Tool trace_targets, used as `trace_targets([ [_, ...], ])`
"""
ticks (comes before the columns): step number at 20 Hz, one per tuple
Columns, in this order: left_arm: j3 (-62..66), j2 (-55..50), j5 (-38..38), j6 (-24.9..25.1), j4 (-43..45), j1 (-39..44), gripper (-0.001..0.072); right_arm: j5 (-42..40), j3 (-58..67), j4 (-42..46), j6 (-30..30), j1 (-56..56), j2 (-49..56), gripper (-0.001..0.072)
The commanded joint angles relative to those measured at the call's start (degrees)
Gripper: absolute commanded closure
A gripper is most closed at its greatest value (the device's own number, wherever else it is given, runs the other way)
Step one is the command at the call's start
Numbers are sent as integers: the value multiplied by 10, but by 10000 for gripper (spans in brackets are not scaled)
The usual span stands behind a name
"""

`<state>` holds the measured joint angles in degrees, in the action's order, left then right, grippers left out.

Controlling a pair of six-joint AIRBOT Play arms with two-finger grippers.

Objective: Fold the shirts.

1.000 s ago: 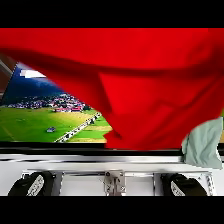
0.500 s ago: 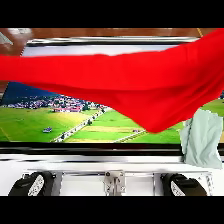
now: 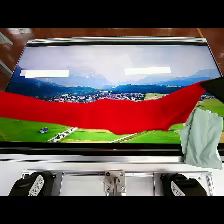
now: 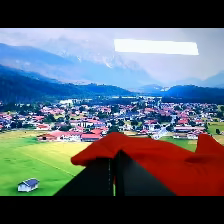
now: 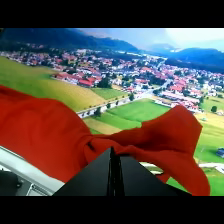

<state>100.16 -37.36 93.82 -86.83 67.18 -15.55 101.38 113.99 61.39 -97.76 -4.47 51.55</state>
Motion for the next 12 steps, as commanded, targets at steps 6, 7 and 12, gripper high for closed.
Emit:
trace_targets([
  [6,-169,-2,-50,1,49,0,670,-26,-7,35,43,0,161,656],
  [7,-216,-7,-79,-1,48,0,670,-47,-7,34,52,-1,204,655],
  [12,-442,-92,-288,-11,-73,7,670,-223,-7,-24,77,0,426,655],
])
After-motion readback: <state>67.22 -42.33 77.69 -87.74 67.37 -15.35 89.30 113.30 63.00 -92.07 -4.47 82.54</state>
